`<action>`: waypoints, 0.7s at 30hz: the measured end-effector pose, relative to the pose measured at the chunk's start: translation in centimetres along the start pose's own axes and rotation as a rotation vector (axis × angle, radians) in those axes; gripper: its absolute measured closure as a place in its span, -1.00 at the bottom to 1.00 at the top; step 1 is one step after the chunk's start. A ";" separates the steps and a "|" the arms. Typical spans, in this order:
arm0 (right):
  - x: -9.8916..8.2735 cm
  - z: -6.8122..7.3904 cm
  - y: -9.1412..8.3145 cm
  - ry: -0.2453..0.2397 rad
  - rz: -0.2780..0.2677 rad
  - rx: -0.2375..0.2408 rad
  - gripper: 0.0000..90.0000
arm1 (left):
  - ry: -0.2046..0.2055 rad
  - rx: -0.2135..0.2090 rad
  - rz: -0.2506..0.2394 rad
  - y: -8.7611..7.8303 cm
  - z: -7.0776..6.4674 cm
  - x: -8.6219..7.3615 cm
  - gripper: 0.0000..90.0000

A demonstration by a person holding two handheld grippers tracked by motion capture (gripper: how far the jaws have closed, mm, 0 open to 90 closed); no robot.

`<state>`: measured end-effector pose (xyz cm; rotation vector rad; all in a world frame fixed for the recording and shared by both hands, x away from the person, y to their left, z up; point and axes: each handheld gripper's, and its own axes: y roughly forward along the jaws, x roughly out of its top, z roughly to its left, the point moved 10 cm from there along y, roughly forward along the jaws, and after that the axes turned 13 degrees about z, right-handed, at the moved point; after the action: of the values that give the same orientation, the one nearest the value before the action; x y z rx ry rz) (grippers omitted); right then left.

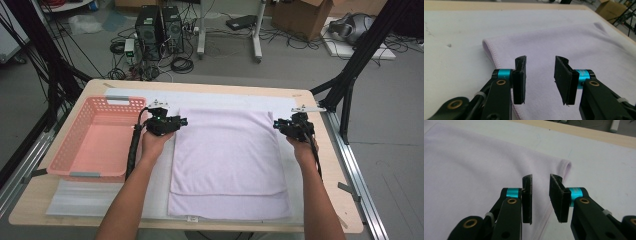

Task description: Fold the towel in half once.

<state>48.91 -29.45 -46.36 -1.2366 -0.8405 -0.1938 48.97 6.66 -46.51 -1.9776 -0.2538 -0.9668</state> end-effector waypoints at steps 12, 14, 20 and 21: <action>-4.6 3.2 -4.0 -0.022 0.014 0.057 0.52 | 0.091 -0.049 -0.018 -2.9 -4.8 -4.1 0.29; -5.6 3.9 -4.5 -0.018 0.009 0.069 0.49 | 0.103 -0.046 -0.013 -3.2 -5.3 -5.0 0.22; -8.6 5.6 -5.6 -0.039 -0.003 0.076 0.46 | 0.112 -0.071 -0.024 -4.7 -6.7 -7.6 0.12; -9.3 6.0 -5.7 -0.035 0.000 0.077 0.46 | 0.116 -0.073 -0.022 -4.9 -6.8 -7.9 0.12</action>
<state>36.55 -28.99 -47.68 -1.1710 -0.8710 -0.1389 37.48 5.58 -47.07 -1.9796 -0.1781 -1.1149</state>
